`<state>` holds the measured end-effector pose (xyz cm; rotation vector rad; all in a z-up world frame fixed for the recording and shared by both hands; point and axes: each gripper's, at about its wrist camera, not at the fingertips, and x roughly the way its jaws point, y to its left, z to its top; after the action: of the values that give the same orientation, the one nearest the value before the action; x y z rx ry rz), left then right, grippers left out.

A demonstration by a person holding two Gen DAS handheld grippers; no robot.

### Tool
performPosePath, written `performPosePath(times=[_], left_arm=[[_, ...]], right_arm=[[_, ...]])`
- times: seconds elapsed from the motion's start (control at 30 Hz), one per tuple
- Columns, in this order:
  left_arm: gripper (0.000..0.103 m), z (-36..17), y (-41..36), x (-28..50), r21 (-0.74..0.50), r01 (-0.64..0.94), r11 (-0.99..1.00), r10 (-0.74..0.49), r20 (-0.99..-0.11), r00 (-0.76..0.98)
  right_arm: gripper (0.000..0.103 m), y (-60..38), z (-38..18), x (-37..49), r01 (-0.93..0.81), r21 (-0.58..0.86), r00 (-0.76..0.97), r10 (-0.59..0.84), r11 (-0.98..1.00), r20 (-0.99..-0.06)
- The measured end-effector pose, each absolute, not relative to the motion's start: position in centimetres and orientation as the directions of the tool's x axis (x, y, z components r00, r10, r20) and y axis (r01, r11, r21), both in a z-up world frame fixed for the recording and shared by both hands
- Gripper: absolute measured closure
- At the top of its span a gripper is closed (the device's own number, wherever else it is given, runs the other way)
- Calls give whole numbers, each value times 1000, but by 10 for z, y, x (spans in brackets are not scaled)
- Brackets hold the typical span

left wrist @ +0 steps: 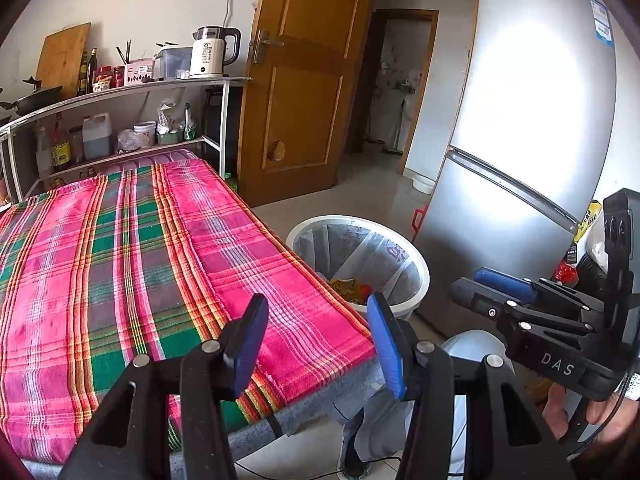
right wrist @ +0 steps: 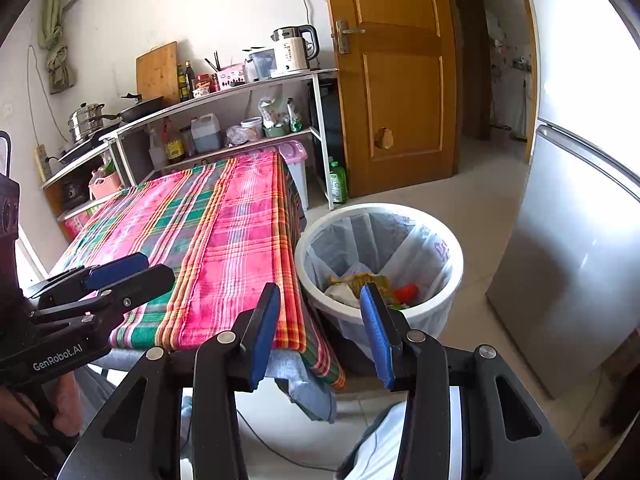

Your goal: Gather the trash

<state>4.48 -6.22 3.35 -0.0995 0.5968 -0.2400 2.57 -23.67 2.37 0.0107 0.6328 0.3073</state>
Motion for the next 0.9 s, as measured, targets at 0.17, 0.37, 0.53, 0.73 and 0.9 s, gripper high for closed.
performPosePath(times=[0.17,0.37,0.53,0.73,0.9], left_arm=[[50,32,-63,44,-161,192,968,-250,-544,801],[50,32,-63,41,-157,189,969,-245,-541,804],[50,32,-63,42,-158,188,969,-244,-542,804],[50,31,-63,42,-157,185,970,-241,-544,804],[50,30,-64,43,-157,187,970,-243,-547,801]], right_arm=[[60,-236,23,24,-280,101,764,285,955,-579],[60,-236,23,24,-280,101,764,286,955,-579],[60,-236,23,23,-280,101,765,285,955,-578],[60,-237,23,23,-279,100,765,285,955,-577],[60,-237,23,23,-280,100,765,285,955,-578]])
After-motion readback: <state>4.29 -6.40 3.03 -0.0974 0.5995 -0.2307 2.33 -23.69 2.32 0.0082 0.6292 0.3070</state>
